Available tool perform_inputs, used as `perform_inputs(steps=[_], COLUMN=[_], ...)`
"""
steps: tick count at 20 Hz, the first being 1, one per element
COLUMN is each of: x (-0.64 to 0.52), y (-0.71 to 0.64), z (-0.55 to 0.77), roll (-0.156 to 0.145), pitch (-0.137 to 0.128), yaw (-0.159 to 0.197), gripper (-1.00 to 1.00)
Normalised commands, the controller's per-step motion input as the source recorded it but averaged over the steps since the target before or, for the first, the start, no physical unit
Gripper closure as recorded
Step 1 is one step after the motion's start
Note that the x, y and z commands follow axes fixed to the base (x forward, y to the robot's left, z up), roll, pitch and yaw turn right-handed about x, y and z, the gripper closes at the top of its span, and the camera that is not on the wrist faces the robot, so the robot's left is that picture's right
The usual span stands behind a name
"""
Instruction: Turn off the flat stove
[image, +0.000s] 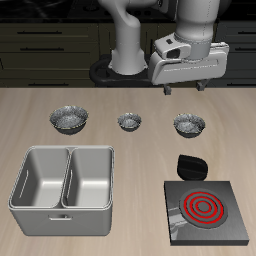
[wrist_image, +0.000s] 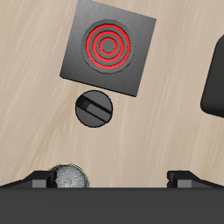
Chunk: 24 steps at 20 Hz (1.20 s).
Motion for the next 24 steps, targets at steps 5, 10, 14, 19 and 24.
perform_inputs(steps=[5, 10, 14, 19, 24], x=[0.2, 0.17, 0.12, 0.04, 0.06], y=[0.12, 0.21, 0.24, 0.09, 0.0], z=[-0.09, -0.13, -0.24, -0.17, -0.18], roll=[0.01, 0.012, 0.007, -0.012, -0.04], pitch=[0.034, 0.017, 0.004, 0.003, 0.0], yaw=[0.003, 0.038, 0.155, 0.102, 0.133], gripper=[-1.0, -1.0, -1.0, -1.0, -1.0])
